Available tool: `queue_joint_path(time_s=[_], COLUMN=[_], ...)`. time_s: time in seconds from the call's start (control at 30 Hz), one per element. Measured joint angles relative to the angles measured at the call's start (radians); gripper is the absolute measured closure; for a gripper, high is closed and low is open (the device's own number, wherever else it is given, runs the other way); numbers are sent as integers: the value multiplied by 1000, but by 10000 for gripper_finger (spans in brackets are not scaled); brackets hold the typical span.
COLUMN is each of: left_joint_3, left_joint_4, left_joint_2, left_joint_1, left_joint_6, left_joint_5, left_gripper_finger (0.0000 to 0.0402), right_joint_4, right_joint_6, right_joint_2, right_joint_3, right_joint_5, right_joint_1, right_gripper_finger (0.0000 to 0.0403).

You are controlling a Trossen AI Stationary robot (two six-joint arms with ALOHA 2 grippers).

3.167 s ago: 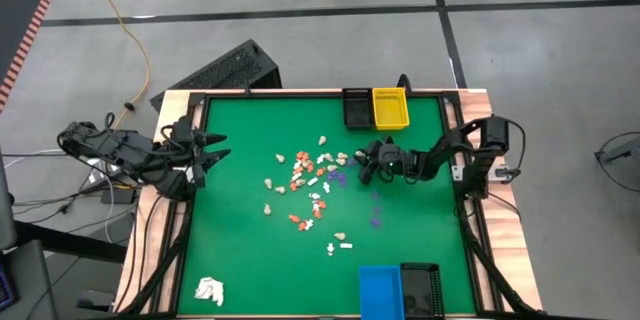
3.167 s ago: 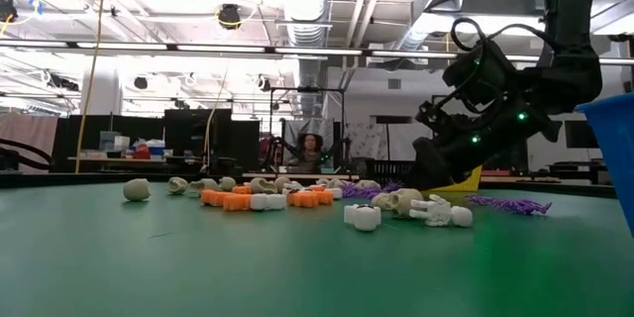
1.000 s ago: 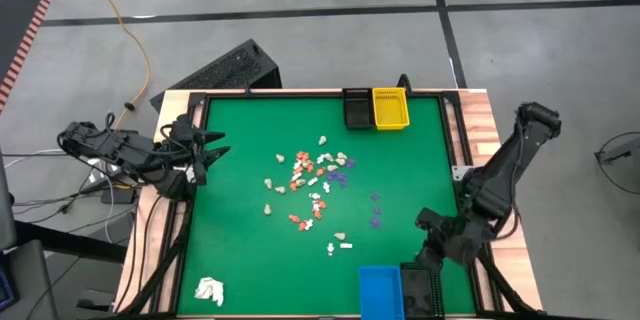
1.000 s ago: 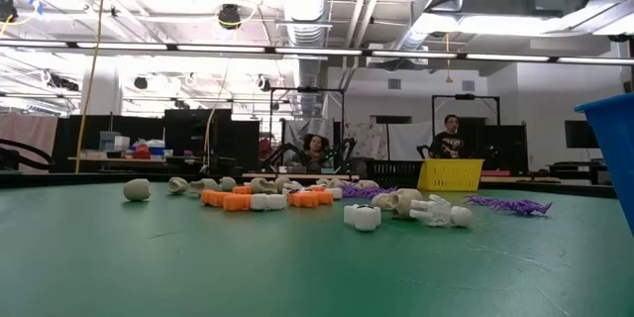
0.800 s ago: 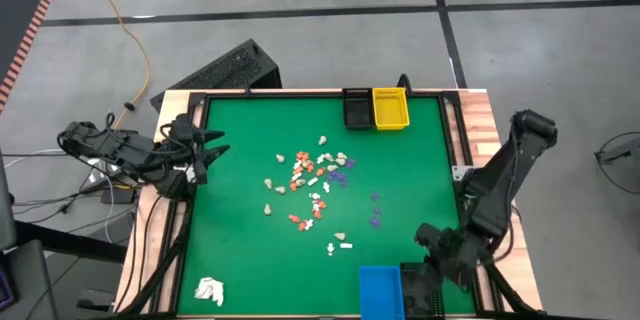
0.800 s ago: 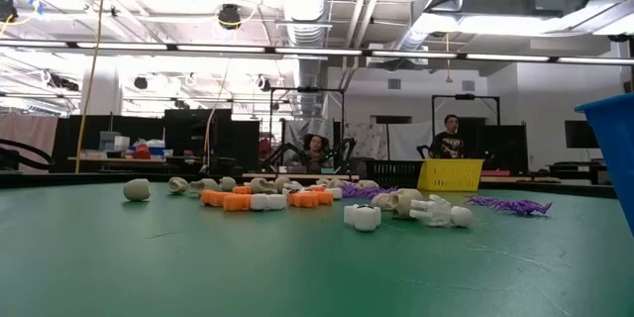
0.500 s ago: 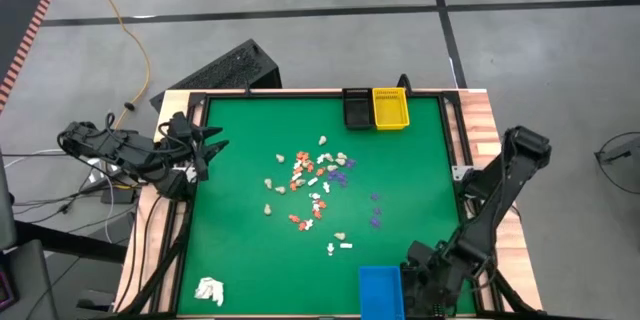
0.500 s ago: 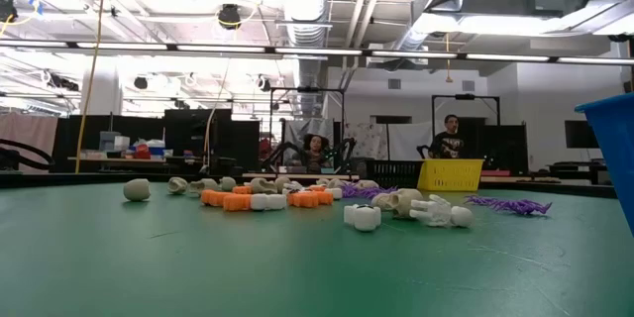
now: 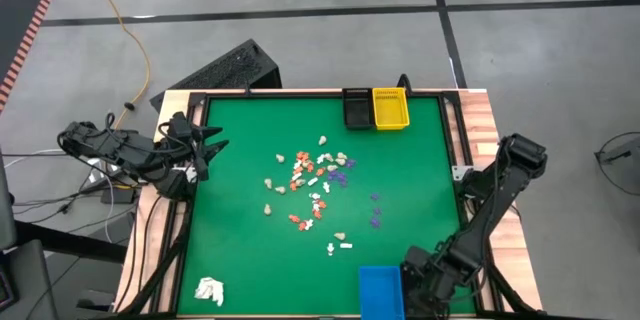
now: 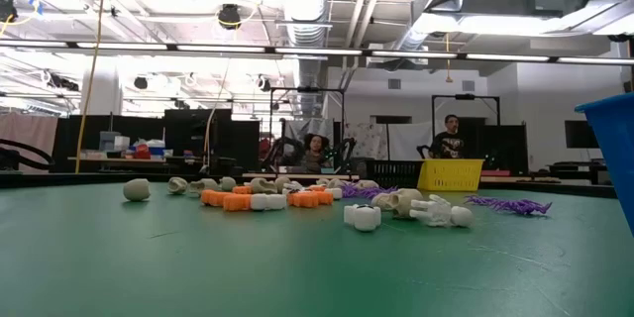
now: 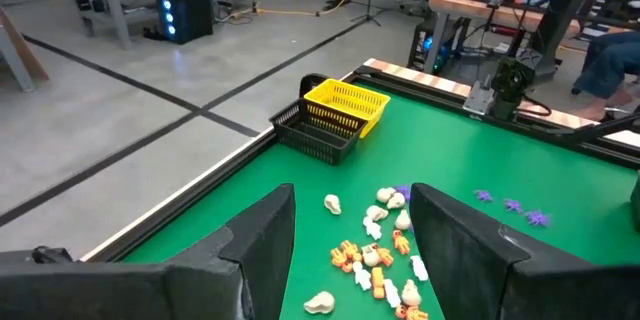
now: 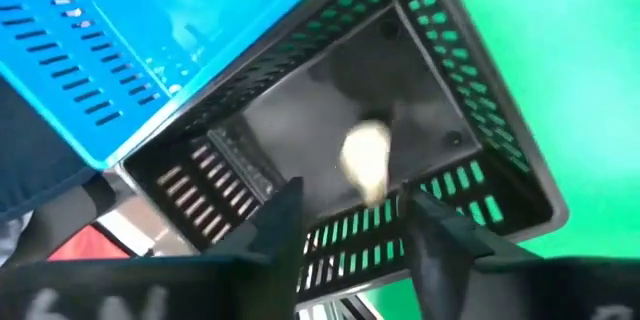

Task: Sort Halloween decoration
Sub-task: Put the white skull toy into the bottom black basket

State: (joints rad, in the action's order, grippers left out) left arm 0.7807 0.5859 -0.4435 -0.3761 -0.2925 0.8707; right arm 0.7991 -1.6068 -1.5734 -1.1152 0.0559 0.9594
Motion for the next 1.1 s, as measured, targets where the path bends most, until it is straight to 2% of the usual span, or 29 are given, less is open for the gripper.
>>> queue_joint_path(time_s=[0.17, 0.3, 0.37, 0.47, 0.6, 0.67, 0.77, 0.9, 1.1], left_joint_3=[0, 0, 0, 0, 0, 0, 0, 0, 0], left_joint_4=[0, 0, 0, 0, 3, 8, 9, 9, 11], left_joint_2=[0, 0, 0, 0, 0, 0, 0, 0, 0], left_joint_1=[0, 0, 0, 0, 0, 0, 0, 0, 0], left_joint_6=[0, 0, 0, 0, 0, 1, 17, 20, 26], left_joint_5=[0, 0, -1, -23, -61, -71, -78, -78, -79], left_gripper_finger=[213, 213, 213, 213, 213, 213, 213, 213, 213], right_joint_4=[2, 1, 6, 11, -29, -74, -208, -486, -866], right_joint_6=[21, 105, 179, 332, 625, 781, 970, 1155, 1296], right_joint_2=[2, 22, 40, 73, 83, 73, 61, 62, 64], right_joint_3=[0, 0, 0, 0, 0, 1, 33, 136, 307], right_joint_5=[-4, -104, -178, -364, -653, -724, -731, -670, -533], right_joint_1=[-14, -55, -85, -142, -226, -277, -360, -434, -487], right_gripper_finger=[194, 190, 193, 199, 203, 204, 204, 204, 204])
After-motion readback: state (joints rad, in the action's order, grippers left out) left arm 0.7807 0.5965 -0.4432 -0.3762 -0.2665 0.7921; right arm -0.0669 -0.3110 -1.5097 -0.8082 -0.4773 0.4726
